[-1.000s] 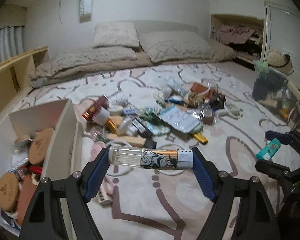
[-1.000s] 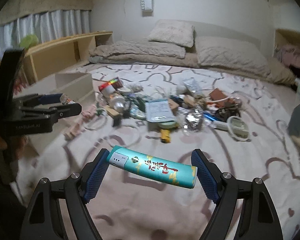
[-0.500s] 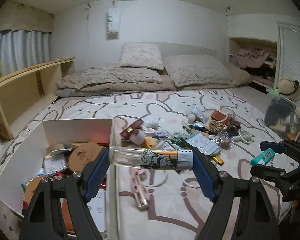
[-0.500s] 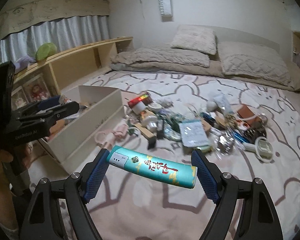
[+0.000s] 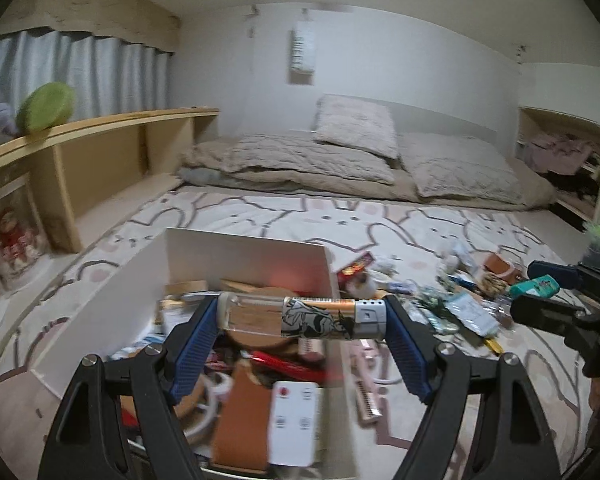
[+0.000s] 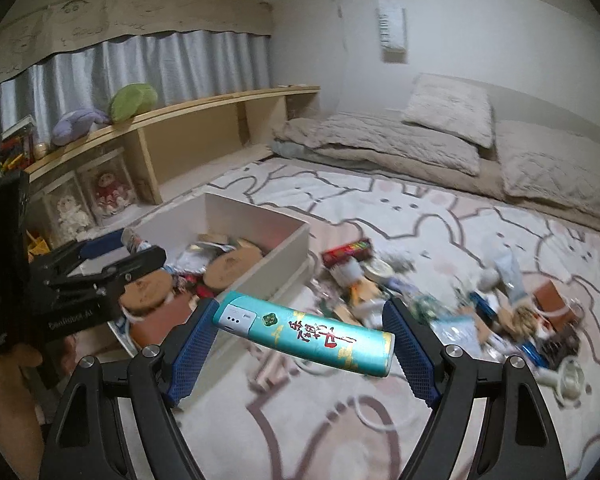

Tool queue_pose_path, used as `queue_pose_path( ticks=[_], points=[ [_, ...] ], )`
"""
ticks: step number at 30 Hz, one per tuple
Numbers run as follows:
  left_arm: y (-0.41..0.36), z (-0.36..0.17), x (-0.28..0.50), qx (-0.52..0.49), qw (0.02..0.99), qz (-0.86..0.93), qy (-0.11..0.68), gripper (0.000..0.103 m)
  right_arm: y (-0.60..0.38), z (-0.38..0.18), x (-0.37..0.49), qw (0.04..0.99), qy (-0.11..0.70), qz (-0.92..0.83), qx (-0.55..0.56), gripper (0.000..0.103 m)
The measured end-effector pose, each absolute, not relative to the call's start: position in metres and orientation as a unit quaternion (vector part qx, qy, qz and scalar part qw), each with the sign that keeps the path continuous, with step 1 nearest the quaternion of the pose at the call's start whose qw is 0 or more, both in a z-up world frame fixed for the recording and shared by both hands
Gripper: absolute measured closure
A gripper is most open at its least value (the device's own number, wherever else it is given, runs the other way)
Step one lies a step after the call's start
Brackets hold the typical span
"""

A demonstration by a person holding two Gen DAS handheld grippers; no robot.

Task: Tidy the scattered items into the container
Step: 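Carry the glass vial and teal lighter over the white box with both tools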

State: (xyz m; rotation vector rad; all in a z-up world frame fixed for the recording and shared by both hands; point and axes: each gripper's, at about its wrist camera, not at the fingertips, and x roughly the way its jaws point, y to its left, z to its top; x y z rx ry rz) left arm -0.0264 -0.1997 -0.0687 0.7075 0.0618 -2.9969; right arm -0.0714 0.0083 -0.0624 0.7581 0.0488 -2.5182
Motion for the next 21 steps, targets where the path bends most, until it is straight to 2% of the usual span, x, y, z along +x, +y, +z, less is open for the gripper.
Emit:
queue_pose_path(
  ticks=[11,21],
  points=[
    [-0.241,-0.078,-0.028,0.240,0.076,-0.967,0.048,0.023,-0.051,-0.048,-0.117,0.293,-0.001,-0.910,0.294,0.019],
    [-0.279,-0.095,-0.032,0.259,0.120,-0.956,0.069,0.023,-0.099,-0.055,-0.180,0.311,-0.042,-0.877,0.365,0.019]
  ],
)
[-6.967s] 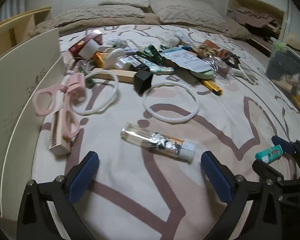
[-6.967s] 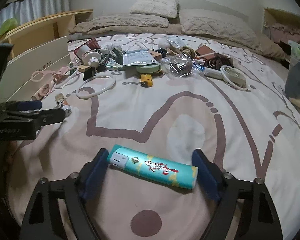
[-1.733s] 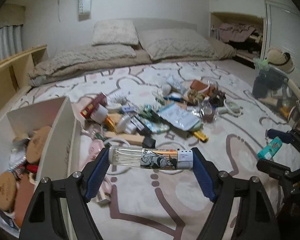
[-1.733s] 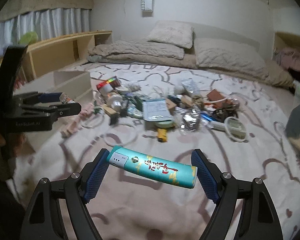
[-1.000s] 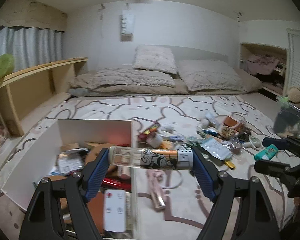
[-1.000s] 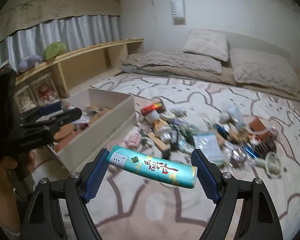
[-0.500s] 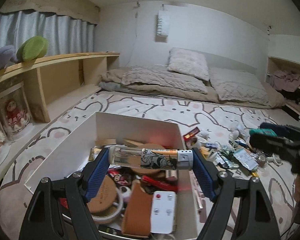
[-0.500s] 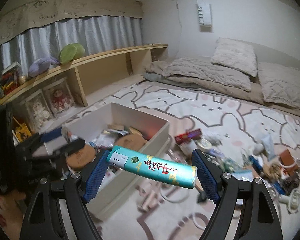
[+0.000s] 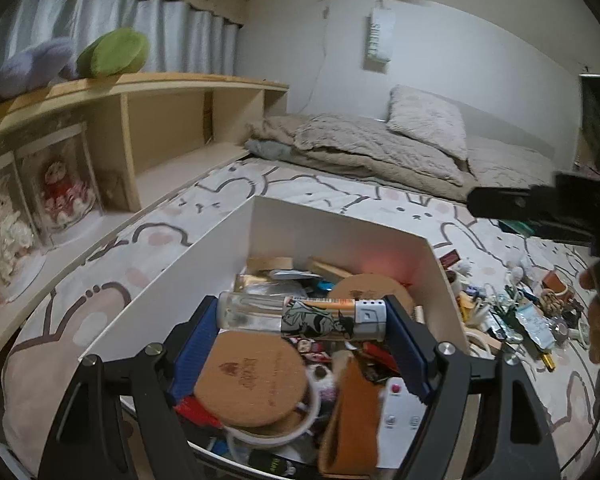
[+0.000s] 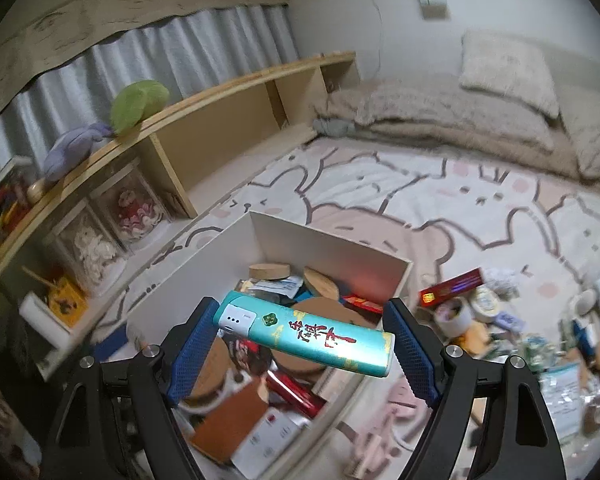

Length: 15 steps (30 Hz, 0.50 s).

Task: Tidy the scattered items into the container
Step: 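Carry the glass vial and teal lighter over the white box with both tools, then lower the teal lighter into the box and open the right tool while the left tool holds the vial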

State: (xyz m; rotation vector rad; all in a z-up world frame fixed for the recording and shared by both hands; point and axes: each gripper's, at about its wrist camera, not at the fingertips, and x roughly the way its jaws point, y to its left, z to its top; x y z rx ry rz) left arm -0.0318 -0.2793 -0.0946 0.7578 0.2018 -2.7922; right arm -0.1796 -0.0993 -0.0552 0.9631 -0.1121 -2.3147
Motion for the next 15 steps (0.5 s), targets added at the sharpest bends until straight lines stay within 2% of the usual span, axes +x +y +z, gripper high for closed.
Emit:
queue_pose_path(
  ticks=[4,10,15],
  points=[
    [-0.288,-0.101,-0.035,0.264,0.127,-0.953,0.074,0.023,-0.118,-0.070,-0.206,0.300,-0.044,-0.866,0.398,0.019],
    [-0.289,-0.107,-0.042,0.268,0.127,-0.952,0.070,0.023,-0.139,-0.093,-0.240,0.291,-0.098,-0.837,0.452,0.019],
    [-0.292,-0.108,-0.044,0.266,0.127,-0.953,0.073,0.023,-0.159,-0.101,-0.256,0.270,-0.084,-0.839,0.465,0.019]
  ],
)
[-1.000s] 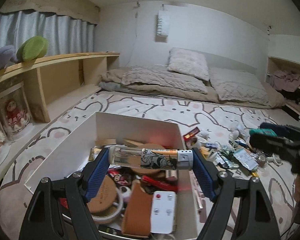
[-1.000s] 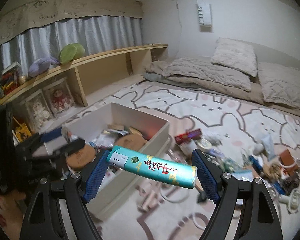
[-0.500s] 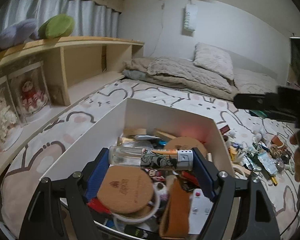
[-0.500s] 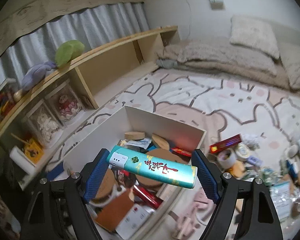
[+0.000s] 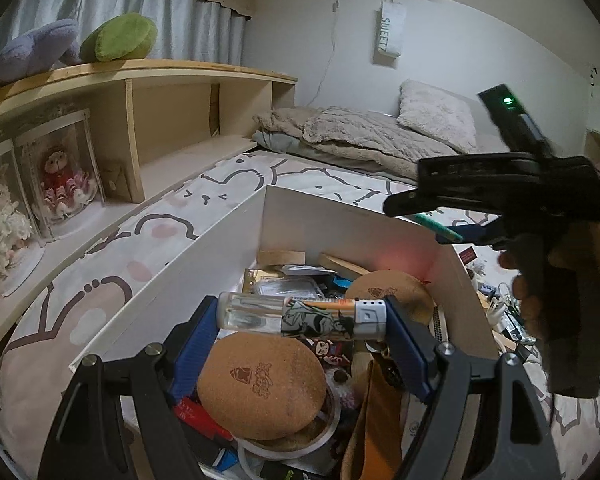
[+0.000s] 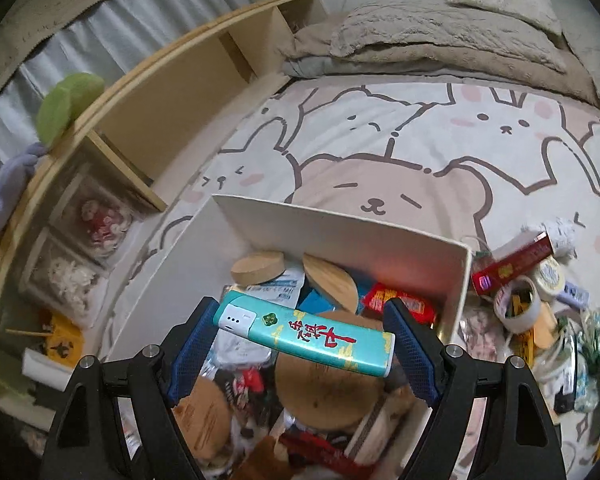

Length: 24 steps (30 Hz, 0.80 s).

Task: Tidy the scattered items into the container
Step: 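Lower the teal lighter into the box and open the right tool while the left tool holds the vial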

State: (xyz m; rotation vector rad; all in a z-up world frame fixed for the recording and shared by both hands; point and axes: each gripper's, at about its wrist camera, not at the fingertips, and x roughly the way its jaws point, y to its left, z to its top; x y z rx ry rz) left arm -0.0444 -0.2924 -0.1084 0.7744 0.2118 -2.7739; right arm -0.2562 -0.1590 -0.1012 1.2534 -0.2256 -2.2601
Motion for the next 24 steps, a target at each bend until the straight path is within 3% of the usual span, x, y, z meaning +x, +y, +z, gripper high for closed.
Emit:
queue_pose_path(
  ticks=[8,11,24],
  points=[
    [-0.294,-0.113,-0.049,0.268,0.126,-0.952,0.073,0.023,-0.164,-0.106,-0.269,0.223,-0.053,-0.866,0.445,0.018],
    [-0.294,-0.115,-0.051,0.269,0.125,-0.952,0.070,0.023,-0.160,-0.107,-0.271,0.224,-0.065,-0.864,0.446,0.004],
    [-0.297,-0.119,-0.053,0.272,0.124,-0.951,0.081,0.023,-0.125,-0.088,-0.228,0.275,-0.059,-0.871,0.402,0.004]
  ],
)
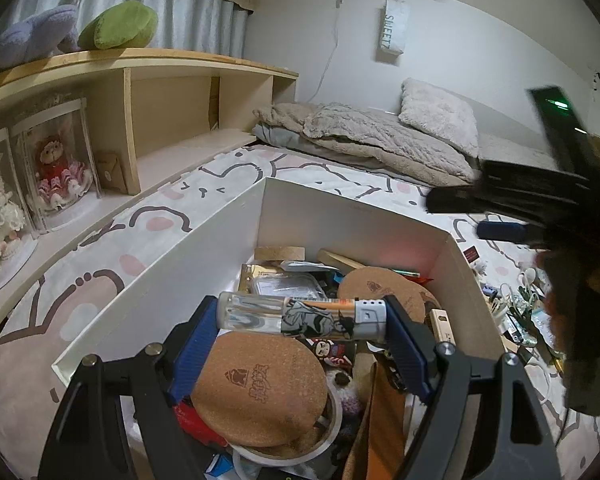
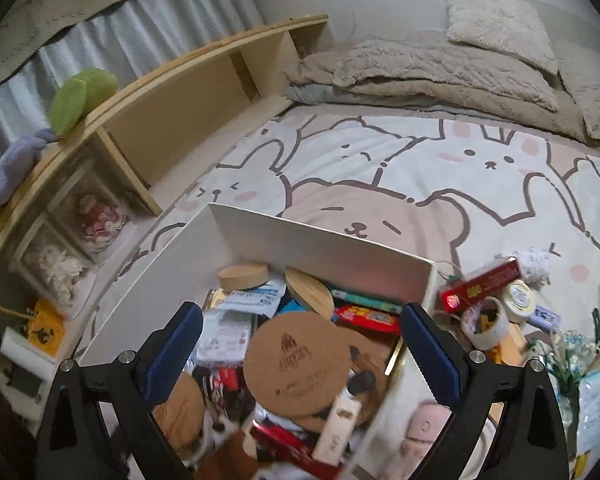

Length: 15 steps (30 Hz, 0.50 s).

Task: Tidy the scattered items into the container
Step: 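Lower the teal lighter into the box and open the right tool while the left tool holds the vial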

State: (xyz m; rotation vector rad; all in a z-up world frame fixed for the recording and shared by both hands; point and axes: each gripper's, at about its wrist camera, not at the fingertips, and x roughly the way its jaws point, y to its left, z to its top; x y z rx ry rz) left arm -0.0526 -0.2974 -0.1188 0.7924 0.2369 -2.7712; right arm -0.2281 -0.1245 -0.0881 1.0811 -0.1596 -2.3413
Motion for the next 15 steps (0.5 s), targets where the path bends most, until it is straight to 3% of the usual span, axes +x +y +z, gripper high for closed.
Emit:
queue_pose_path(
  ticks=[15],
  points=[
    [-0.280,-0.119,-0.062,0.304,0.085,-0.945,0.087,0.023,-0.042,-0.091,-0.146,0.291,-0.018,-0.899,0.326,0.004]
  ],
)
